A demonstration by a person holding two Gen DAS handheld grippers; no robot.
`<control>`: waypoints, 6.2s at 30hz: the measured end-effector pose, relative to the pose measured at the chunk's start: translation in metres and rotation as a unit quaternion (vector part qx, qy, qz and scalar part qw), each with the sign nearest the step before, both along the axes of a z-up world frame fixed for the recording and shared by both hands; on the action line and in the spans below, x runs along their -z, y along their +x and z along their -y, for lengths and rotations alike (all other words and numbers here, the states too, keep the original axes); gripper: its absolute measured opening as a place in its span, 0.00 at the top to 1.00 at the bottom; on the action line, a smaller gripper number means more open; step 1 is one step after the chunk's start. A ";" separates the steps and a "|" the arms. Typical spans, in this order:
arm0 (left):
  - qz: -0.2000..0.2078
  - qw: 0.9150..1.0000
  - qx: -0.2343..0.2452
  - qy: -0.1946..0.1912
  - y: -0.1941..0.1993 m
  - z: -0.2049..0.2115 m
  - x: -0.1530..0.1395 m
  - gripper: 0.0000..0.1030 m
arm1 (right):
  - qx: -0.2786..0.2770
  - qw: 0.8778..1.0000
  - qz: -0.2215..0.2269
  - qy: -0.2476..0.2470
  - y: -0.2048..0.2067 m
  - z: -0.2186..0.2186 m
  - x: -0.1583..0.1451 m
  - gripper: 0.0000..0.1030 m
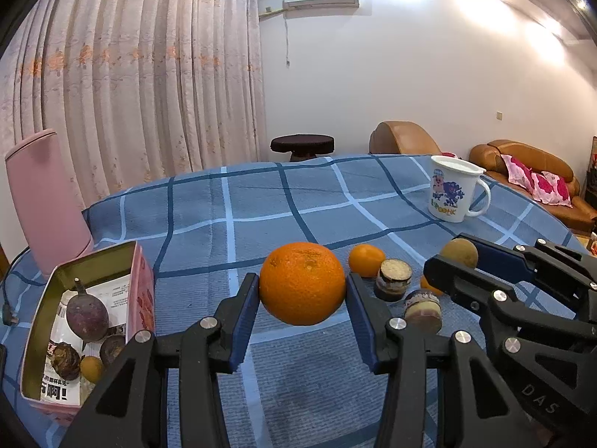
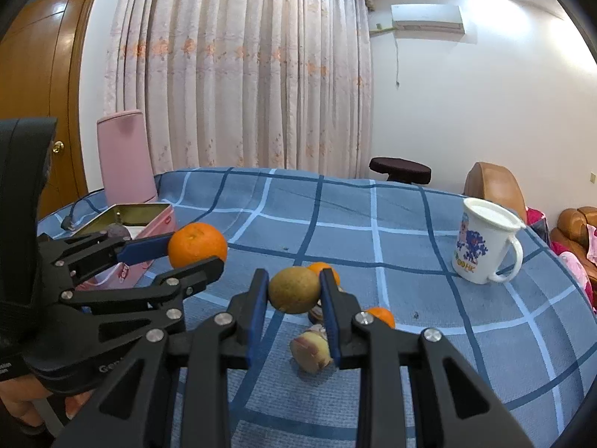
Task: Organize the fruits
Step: 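Carry the orange with the left tool while the right tool carries the kiwi to the pink tin, then open both tools to drop the orange and kiwi into the tin, then grasp a cut round fruit half with the left tool while the right tool grasps a mandarin, then carry the cut fruit with the left tool while the right tool carries the mandarin to the tin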
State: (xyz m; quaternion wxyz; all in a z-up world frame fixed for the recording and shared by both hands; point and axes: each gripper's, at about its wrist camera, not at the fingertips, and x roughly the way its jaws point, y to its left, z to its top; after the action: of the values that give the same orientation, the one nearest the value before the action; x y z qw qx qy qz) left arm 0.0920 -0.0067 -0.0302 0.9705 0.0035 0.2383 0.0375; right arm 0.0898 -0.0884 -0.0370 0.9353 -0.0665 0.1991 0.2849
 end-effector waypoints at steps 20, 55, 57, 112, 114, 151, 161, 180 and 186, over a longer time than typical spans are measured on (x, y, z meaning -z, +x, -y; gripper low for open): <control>-0.002 0.995 -0.097 -0.012 -0.035 -0.083 -0.010 0.53 | -0.095 0.995 0.005 -0.010 -0.002 -0.083 -0.032 0.70; -0.054 0.971 -0.228 -0.051 -0.068 -0.201 0.009 0.37 | -0.220 0.970 -0.092 -0.048 0.000 -0.210 0.009 0.33; -0.042 0.972 -0.224 -0.050 -0.072 -0.195 0.003 0.29 | -0.212 0.974 -0.076 -0.039 -0.003 -0.194 0.002 0.21; -0.123 0.990 0.058 -0.036 0.048 0.020 0.022 0.65 | 0.060 0.985 -0.155 -0.049 0.088 0.040 0.027 0.37; -0.124 0.990 0.052 -0.040 0.048 0.013 0.024 0.65 | 0.054 0.982 -0.171 -0.061 0.092 0.034 0.032 0.42; -0.086 0.994 0.034 -0.050 0.036 0.007 0.018 0.65 | 0.030 0.991 -0.129 -0.023 0.080 0.037 0.019 0.59; -0.071 0.996 0.029 -0.044 0.032 0.008 0.015 0.65 | 0.024 0.995 -0.092 -0.012 0.067 0.039 0.011 0.59; -0.029 0.999 0.018 -0.012 0.019 0.018 0.006 0.65 | 0.012 0.999 -0.030 0.016 0.045 0.043 -0.001 0.59; -0.028 0.999 0.008 -0.017 0.015 0.010 0.005 0.65 | 0.005 1.000 -0.020 0.014 0.041 0.036 -0.002 0.59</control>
State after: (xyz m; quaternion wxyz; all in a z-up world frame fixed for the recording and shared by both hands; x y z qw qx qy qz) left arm 0.1073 -0.0172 -0.0355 0.9637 -0.0104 0.2657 0.0259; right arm 0.1305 -0.1240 -0.0352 0.9335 -0.0471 0.2140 0.2838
